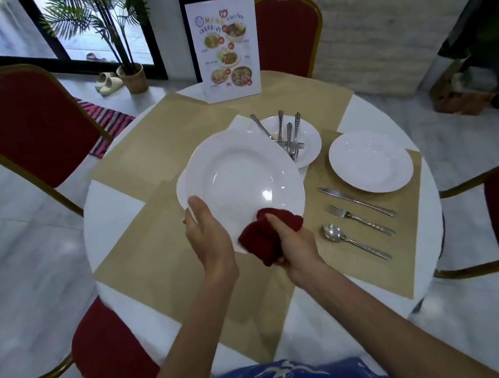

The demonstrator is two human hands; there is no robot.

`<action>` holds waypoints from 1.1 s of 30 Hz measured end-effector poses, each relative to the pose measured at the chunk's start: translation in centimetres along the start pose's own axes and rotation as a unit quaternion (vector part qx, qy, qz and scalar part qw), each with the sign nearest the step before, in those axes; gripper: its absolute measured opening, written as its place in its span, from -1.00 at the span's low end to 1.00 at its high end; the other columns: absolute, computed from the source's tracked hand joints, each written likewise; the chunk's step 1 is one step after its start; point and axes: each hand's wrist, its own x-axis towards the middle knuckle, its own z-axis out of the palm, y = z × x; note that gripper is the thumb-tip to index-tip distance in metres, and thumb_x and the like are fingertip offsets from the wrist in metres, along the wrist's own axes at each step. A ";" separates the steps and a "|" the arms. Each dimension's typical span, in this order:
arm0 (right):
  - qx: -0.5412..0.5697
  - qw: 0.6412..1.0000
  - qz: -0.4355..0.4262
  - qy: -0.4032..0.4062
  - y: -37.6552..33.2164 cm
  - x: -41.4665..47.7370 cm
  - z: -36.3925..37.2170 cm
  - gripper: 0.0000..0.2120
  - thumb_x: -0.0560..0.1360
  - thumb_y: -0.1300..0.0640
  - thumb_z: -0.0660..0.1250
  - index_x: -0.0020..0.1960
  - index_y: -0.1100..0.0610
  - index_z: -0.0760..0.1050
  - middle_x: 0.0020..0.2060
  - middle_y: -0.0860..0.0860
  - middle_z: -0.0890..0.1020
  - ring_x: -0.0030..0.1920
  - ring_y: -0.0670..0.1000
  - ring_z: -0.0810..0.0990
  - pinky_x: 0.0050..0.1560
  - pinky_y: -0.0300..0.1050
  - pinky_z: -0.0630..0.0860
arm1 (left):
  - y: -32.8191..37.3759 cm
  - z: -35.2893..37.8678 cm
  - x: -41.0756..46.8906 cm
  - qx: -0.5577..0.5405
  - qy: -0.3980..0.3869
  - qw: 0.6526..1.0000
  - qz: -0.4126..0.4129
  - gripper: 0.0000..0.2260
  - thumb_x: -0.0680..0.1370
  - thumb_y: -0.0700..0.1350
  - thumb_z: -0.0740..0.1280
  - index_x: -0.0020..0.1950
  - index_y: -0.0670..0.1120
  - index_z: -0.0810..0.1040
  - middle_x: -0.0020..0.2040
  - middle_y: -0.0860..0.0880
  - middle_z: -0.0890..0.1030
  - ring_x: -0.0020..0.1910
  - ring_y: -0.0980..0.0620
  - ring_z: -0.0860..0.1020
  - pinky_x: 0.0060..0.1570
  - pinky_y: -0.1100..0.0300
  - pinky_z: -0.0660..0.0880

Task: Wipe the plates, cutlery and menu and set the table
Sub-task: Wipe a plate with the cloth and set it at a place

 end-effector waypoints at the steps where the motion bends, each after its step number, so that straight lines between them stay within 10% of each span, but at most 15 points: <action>1: -0.049 0.998 -0.037 0.000 -0.8 0.5 -0.7 -0.76 0.44 0.06 0.56 0.04 0.11 0.63 -0.06 0.08 0.74 -0.01 0.11 0.73 -0.25 -0.11 0.59 | -0.3 -0.8 0.5 -0.009 -0.029 0.999 -0.010 -0.57 0.63 0.25 0.15 0.40 0.08 0.49 0.29 0.06 0.60 0.24 0.03 0.59 0.24 -0.01 0.55; 7: -0.374 0.898 -0.154 -0.174 -8.8 1.1 -5.1 -0.82 0.42 0.18 0.59 -0.02 0.11 0.65 -0.16 -0.02 0.74 -0.15 -0.07 0.71 -0.13 -0.23 0.64 | 2.9 -4.8 5.3 0.131 -0.181 0.974 -0.039 -0.64 0.58 0.21 0.29 0.18 0.01 0.67 0.12 -0.04 0.71 0.15 -0.10 0.66 0.18 -0.12 0.57; 12: -0.645 0.684 -0.241 -0.241 -12.6 1.7 -2.5 -0.58 0.30 -0.13 0.60 0.10 -0.04 0.65 0.00 -0.13 0.73 0.07 -0.04 0.67 0.23 0.04 0.57 | 4.7 -3.6 4.1 0.291 -0.346 0.892 -0.005 -0.71 0.64 0.15 0.25 0.10 0.05 0.70 0.05 0.11 0.72 0.08 0.12 0.66 0.14 0.16 0.54; 14: -0.668 0.655 -0.268 -0.230 -12.8 1.3 -1.2 -0.65 0.30 -0.15 0.60 0.01 -0.08 0.64 -0.07 -0.11 0.72 0.00 0.00 0.67 0.15 0.07 0.59 | 4.2 -3.4 3.5 0.320 -0.333 0.886 0.048 -0.66 0.65 0.17 0.22 0.00 0.00 0.69 -0.09 0.15 0.69 -0.07 0.16 0.63 -0.02 0.25 0.52; 20: -0.414 0.846 -0.313 -0.120 -9.2 1.4 -2.5 -0.62 0.26 -0.19 0.60 0.00 -0.10 0.63 -0.10 -0.10 0.74 -0.02 -0.01 0.71 0.08 0.04 0.62 | 4.0 -5.1 3.4 0.163 -0.145 0.974 0.067 -0.71 0.67 0.12 0.20 -0.10 0.12 0.66 -0.15 0.14 0.67 -0.19 0.19 0.62 -0.13 0.21 0.58; 24: -0.179 0.973 -0.138 -0.054 -1.3 0.2 -2.3 -0.81 0.43 0.10 0.58 0.00 0.03 0.63 -0.07 0.05 0.74 -0.08 0.00 0.72 -0.02 -0.03 0.66 | 2.1 -4.4 2.2 0.051 -0.012 0.999 -0.016 -0.74 0.67 0.19 0.13 0.10 0.15 0.57 0.03 0.17 0.63 0.04 0.11 0.59 0.04 0.07 0.55; 28: -0.181 0.982 -0.030 -0.053 2.5 0.3 -4.7 -0.73 0.46 0.05 0.55 0.11 0.08 0.62 -0.02 0.09 0.74 -0.03 0.05 0.73 -0.19 -0.08 0.62 | -1.7 -5.4 0.7 0.070 0.003 0.996 -0.050 -0.68 0.68 0.20 0.08 0.22 0.12 0.54 0.04 0.18 0.59 0.05 0.12 0.55 0.08 0.08 0.47; 33: -0.297 0.945 -0.093 -0.102 -0.1 2.1 -7.2 -0.74 0.44 0.07 0.58 0.07 0.11 0.62 -0.08 0.01 0.73 -0.07 -0.05 0.71 -0.19 -0.23 0.61 | -5.2 -7.8 -0.3 0.068 0.049 0.989 -0.124 -0.65 0.70 0.15 0.08 0.38 0.08 0.48 0.17 0.04 0.60 0.20 -0.07 0.56 0.28 -0.11 0.50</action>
